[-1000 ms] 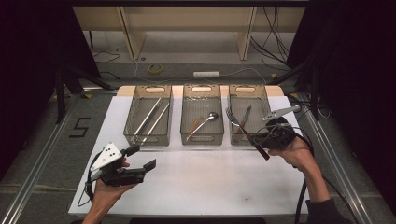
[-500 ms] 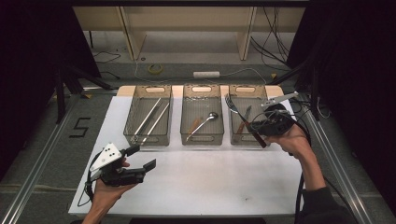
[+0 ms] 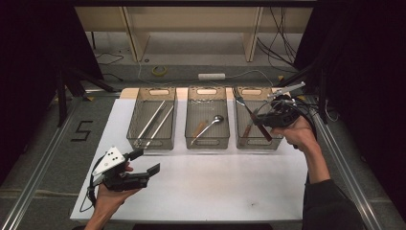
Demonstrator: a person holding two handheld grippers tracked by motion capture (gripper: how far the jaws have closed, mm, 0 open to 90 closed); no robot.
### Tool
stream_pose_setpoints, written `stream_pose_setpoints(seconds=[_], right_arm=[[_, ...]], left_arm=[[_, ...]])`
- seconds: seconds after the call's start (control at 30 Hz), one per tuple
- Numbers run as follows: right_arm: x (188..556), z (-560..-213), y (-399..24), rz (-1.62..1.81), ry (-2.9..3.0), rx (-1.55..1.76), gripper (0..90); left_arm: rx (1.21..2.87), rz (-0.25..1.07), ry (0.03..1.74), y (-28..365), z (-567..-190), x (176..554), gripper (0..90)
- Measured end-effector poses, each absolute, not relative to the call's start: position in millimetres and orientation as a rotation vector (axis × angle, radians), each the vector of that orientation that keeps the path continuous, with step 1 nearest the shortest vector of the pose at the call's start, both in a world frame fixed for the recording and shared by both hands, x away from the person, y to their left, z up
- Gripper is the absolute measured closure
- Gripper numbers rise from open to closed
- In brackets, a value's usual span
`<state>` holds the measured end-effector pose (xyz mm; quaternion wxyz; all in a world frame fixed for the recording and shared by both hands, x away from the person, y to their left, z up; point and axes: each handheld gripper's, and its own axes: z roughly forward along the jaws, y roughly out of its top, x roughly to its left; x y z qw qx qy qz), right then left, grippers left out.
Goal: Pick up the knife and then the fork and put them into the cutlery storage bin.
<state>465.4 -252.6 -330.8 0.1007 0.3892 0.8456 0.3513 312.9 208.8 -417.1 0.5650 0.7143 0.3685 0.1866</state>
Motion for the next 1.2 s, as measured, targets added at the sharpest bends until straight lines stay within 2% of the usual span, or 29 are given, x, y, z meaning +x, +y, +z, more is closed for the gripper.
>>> stream_pose_setpoints(seconds=[1.2], right_arm=[[511, -342, -259, 1.021, 2.376, 1.345, 77.4]], left_arm=[[1.681, 0.441, 0.868, 209, -417, 313, 15.5]])
